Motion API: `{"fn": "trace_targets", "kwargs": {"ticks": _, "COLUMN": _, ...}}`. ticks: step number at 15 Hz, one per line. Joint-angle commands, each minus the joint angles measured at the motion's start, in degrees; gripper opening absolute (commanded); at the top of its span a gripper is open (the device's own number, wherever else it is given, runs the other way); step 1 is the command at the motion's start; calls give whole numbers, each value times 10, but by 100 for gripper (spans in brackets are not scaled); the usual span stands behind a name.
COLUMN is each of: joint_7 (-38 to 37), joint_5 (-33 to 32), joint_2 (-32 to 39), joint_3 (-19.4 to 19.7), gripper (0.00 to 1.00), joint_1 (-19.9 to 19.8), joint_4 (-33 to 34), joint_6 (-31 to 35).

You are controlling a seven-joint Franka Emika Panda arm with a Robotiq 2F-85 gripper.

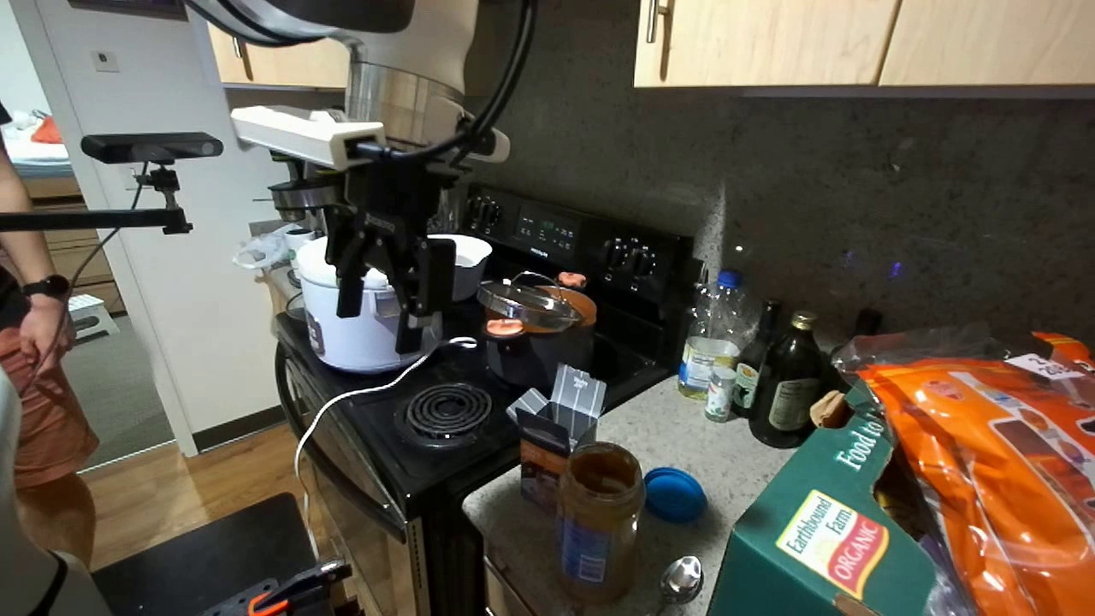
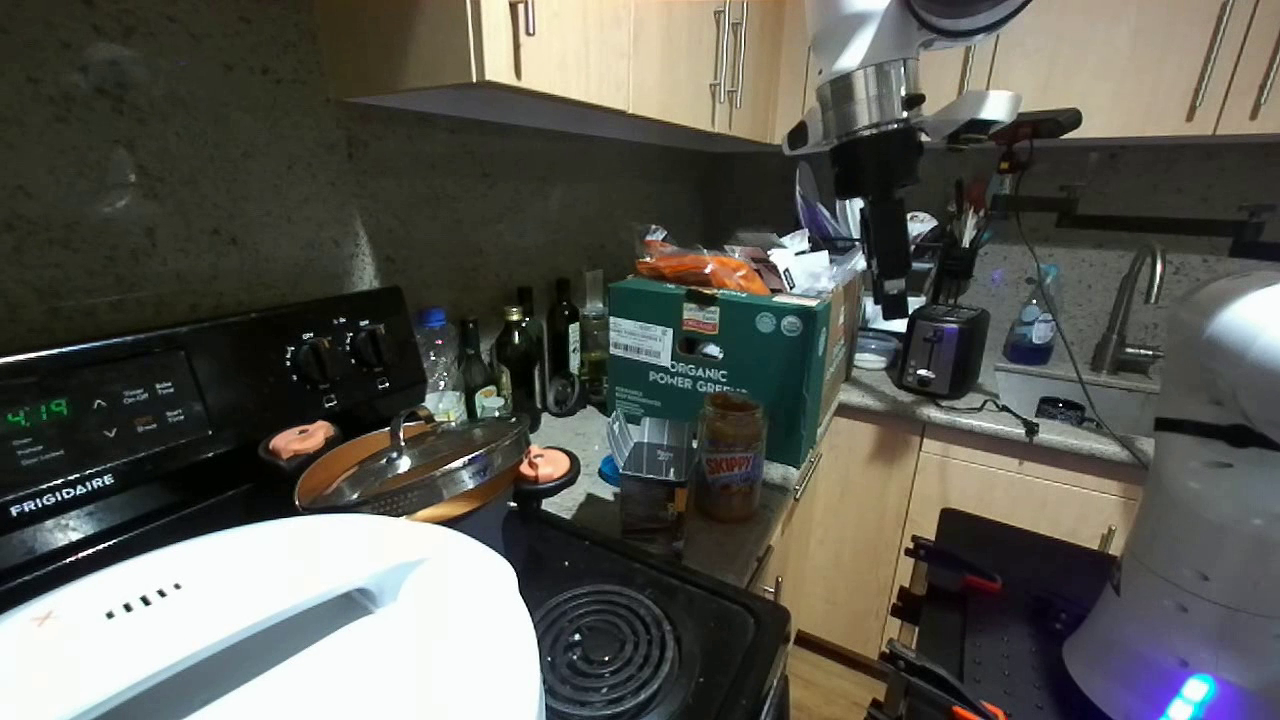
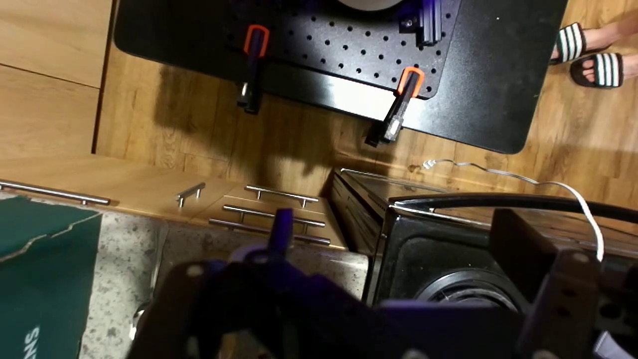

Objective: Take one tea bag out of the open box on the left side of the countertop

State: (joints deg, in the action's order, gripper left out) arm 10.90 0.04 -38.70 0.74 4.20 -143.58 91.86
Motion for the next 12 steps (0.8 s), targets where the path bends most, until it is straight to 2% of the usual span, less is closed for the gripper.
{"fn": "trace_targets", "kwargs": {"ticks": 1, "joint_7": 0, "joint_5": 0, "joint_2": 1, "joint_3": 1, "gripper": 100, "joint_1": 0, "joint_4": 1, "joint_6": -1}}
{"fn": "trace_targets", "kwargs": {"ticks": 4, "joint_7": 25, "joint_5": -20, "joint_2": 16, "joint_3": 6, "gripper": 100, "joint_1": 1, "joint_4": 11, "joint_6": 13}}
{"fn": "trace_targets", "kwargs": {"ticks": 8, "joint_7": 119, "joint_5": -84, "joint_2": 47, "joint_3": 20, "gripper": 100, "joint_1": 11, "joint_4": 33, "joint_6": 42}}
{"fn": "trace_targets", "kwargs": {"ticks": 12, "joint_7": 222, "joint_5": -115, "joint_2": 77, "joint_3": 35, "gripper": 100, "joint_1": 31, "joint_4": 42, "joint_6": 104}}
